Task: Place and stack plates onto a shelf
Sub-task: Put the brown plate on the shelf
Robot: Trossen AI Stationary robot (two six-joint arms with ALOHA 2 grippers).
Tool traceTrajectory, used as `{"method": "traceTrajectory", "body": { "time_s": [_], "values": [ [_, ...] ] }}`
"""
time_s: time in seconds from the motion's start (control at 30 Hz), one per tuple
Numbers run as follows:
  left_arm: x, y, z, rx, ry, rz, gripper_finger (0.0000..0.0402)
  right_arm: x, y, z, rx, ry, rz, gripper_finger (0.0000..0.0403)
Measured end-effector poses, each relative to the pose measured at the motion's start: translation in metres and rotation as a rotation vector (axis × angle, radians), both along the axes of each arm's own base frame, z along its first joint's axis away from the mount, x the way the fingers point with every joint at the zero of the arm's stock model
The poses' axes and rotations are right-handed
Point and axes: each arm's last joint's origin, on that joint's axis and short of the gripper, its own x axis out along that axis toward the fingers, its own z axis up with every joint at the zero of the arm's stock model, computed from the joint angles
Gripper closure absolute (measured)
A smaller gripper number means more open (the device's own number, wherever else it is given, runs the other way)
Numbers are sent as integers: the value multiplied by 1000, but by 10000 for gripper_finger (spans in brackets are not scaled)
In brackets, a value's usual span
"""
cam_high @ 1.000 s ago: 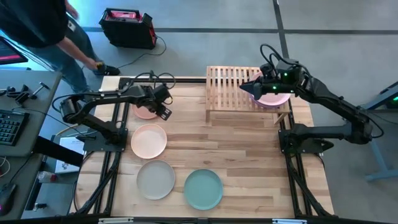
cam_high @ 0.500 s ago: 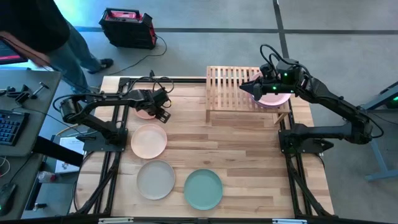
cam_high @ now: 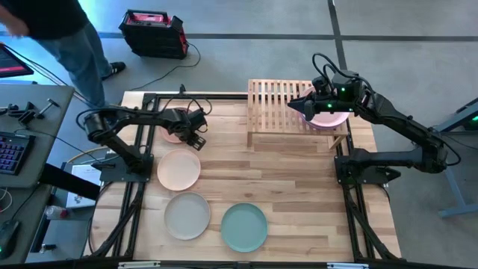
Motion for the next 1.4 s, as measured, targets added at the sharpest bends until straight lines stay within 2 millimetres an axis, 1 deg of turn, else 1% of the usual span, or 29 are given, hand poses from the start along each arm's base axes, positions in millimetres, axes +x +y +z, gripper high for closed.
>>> {"method": "traceTrajectory", "body": {
  "time_s": [0.13, 0.2, 0.3, 0.43, 0.47, 0.6, 0.7, 0.83, 1.03, 1.2, 1.4],
  "values": [
    [1, 0, -2, -3, 6, 0, 289, 0, 0, 0, 0, 0, 0, 279],
    [1, 0, -1, 2, 4, -3, 299, 0, 0, 0, 0, 0, 0, 279],
    [0, 0, 0, 10, 5, -33, 329, 0, 0, 0, -2, 1, 1, 279],
    [0, 0, 1, 16, 9, -66, 382, 0, 0, 0, -22, 6, 9, 279],
    [0, 0, 1, 20, 12, -76, 390, 0, 0, 0, -23, 6, 9, 279],
    [2, -1, 3, 21, 19, -95, 393, 0, 0, 0, -24, 6, 10, 279],
    [7, -2, 11, 14, 31, -150, 398, 0, 0, 0, -24, 6, 9, 279],
    [20, 1, 30, 37, 11, -219, 399, 0, 0, 0, -24, 6, 9, 279],
    [37, 8, 66, 87, -2, -304, 400, 0, 0, 0, -24, 6, 9, 279],
    [48, 15, 101, 176, 2, -387, 400, 0, 0, 0, -25, 6, 9, 279],
    [63, 21, 149, 295, -62, -526, 401, 0, 0, 0, -44, 13, 8, 279]
  ]
}}
